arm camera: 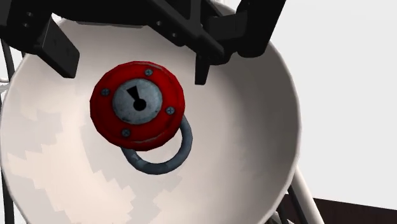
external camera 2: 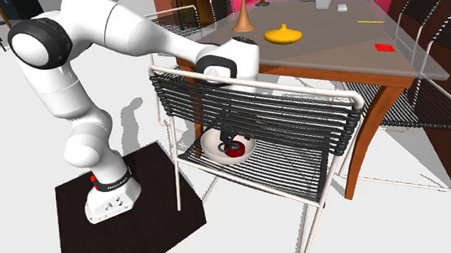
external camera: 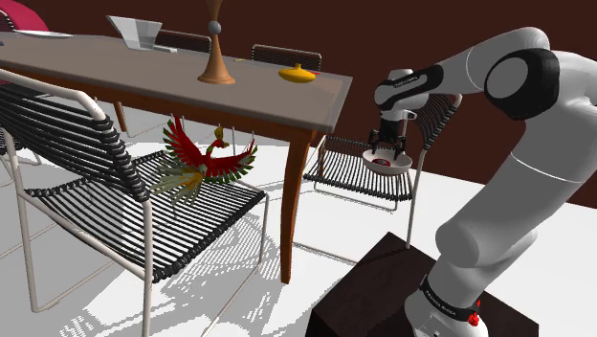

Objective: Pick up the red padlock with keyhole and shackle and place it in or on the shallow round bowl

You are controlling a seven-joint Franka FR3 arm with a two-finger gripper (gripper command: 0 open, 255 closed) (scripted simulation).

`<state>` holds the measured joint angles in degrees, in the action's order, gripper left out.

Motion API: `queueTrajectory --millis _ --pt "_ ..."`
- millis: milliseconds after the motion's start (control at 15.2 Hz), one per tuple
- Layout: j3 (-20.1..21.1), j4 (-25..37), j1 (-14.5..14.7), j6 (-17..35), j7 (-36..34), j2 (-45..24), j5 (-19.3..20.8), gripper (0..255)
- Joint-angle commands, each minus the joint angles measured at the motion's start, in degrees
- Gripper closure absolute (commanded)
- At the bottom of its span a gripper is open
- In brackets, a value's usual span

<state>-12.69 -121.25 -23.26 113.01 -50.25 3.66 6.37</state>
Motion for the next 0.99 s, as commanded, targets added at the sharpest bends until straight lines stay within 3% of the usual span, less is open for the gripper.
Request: queueTrajectory --millis 0,660,726,924 --pt "-0.21 -1.07 -0.10 1.51 0.63 -0.28 -0.86 0" --pt "-0.26 -2.49 -0.25 3.49 0.68 -0.85 -0.89 0" --pt "-0.32 -2.31 -0.29 3.62 0.80 -1.14 -0.95 255" --pt "0.16 -4.07 0.10 4.09 -0.22 0.08 -0.71 255"
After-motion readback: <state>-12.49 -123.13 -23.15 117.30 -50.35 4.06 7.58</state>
